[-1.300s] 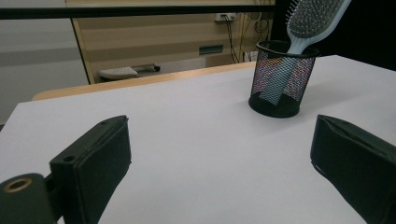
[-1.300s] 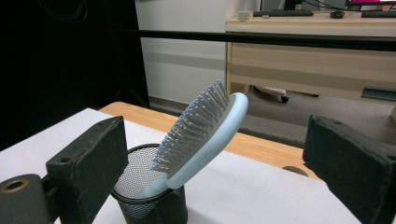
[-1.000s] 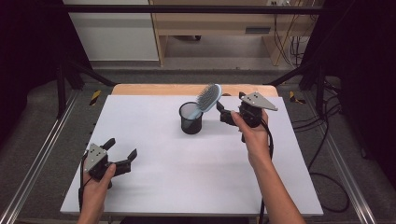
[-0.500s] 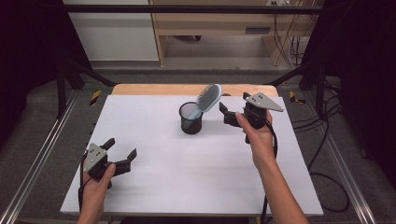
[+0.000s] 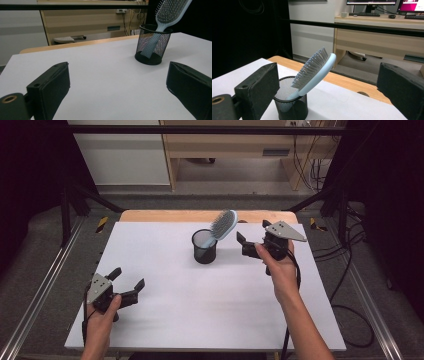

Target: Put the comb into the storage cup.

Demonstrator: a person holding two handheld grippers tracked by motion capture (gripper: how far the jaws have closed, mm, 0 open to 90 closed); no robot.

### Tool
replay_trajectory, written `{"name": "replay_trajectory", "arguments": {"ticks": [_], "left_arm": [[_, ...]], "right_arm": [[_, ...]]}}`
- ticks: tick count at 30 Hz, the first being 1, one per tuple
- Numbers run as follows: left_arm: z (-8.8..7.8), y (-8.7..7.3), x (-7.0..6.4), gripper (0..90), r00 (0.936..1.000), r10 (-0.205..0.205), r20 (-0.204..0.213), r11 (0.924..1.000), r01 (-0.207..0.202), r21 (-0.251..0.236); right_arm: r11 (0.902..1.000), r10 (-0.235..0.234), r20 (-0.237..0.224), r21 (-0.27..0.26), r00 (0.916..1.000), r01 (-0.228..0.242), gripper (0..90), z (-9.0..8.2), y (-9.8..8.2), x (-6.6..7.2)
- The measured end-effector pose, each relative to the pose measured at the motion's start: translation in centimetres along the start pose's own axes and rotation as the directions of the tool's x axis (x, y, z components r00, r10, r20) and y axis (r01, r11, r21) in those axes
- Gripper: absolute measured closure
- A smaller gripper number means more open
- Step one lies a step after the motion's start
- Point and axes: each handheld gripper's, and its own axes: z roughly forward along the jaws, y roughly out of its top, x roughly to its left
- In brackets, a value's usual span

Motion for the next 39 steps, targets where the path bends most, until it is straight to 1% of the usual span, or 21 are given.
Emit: {"name": "replay_trajectory", "arguments": {"ticks": [4,8,11,15,18,22,23,24,28,30,33,36,38,39], "left_arm": [[-0.3,0.1,0.2,5.2,1.0000,-0.003,-0.006,1.0000,0.003,-0.002],[-0.5,0.2,0.2,4.9,1.0000,-0.005,0.005,1.0000,0.005,-0.008],[-0.9,0.3,0.4,4.8,0.9999,-0.014,0.005,0.9997,0.014,-0.019],[-1.4,0.4,0.8,4.7,0.9998,-0.022,-0.003,0.9992,0.022,-0.033],[-1.5,0.5,1.0,4.6,0.9995,-0.031,0.006,0.9988,0.032,-0.037],[-1.7,0.6,0.9,4.4,0.9996,-0.027,0.007,0.9988,0.027,-0.041],[-1.9,0.5,1.0,4.4,0.9999,-0.016,-0.002,0.9991,0.015,-0.039],[-2.1,0.5,0.9,4.4,1.0000,-0.008,0.002,0.9994,0.008,-0.034],[-3.0,0.5,0.9,4.4,1.0000,-0.002,0.007,0.9990,0.003,-0.045],[-3.4,0.5,0.7,4.4,1.0000,0.001,0.008,0.9990,-0.001,-0.046],[-3.7,0.4,0.6,4.3,0.9999,0.003,0.015,0.9987,-0.002,-0.050],[-3.6,0.3,0.8,4.2,0.9999,-0.007,0.013,0.9988,0.008,-0.048],[-3.6,0.3,0.8,4.2,0.9999,-0.005,0.012,0.9990,0.006,-0.045],[-3.7,0.3,0.9,4.2,0.9999,-0.010,0.012,0.9987,0.011,-0.049]], "right_arm": [[0.9999,0.009,0.004,-0.006,1.0000,-0.009,4.2,-0.4,-0.1,-0.2],[0.9999,0.010,0.005,-0.009,0.9999,-0.010,4.5,-0.9,-0.3,-0.4],[0.9998,0.015,0.013,-0.014,0.9998,-0.015,4.5,-1.4,-0.5,-0.6],[0.9998,0.006,0.022,-0.019,0.9997,-0.006,4.4,-2.2,-0.5,-1.0],[0.9997,0.004,0.025,-0.024,0.9997,-0.003,4.3,-2.9,-0.5,-1.3],[0.9996,-0.002,0.026,-0.027,0.9997,0.003,4.2,-3.6,-0.4,-1.6],[0.9996,-0.006,0.026,-0.026,0.9996,0.007,4.2,-3.8,-0.4,-1.6],[0.9996,-0.010,0.027,-0.026,0.9996,0.011,4.2,-4.0,-0.4,-1.7],[0.9993,-0.021,0.032,-0.032,0.9993,0.022,4.1,-4.7,-0.4,-2.0],[0.9993,-0.018,0.040,-0.032,0.9990,0.019,4.1,-5.1,-0.5,-2.2],[0.9993,-0.020,0.049,-0.031,0.9986,0.021,4.1,-5.7,-0.7,-2.6],[0.9993,-0.023,0.054,-0.029,0.9983,0.025,4.0,-6.3,-1.1,-2.9],[0.9994,-0.023,0.056,-0.026,0.9981,0.025,4.1,-6.6,-1.3,-3.1],[0.9993,-0.028,0.059,-0.023,0.9979,0.030,4.0,-6.9,-1.5,-3.2]]}}
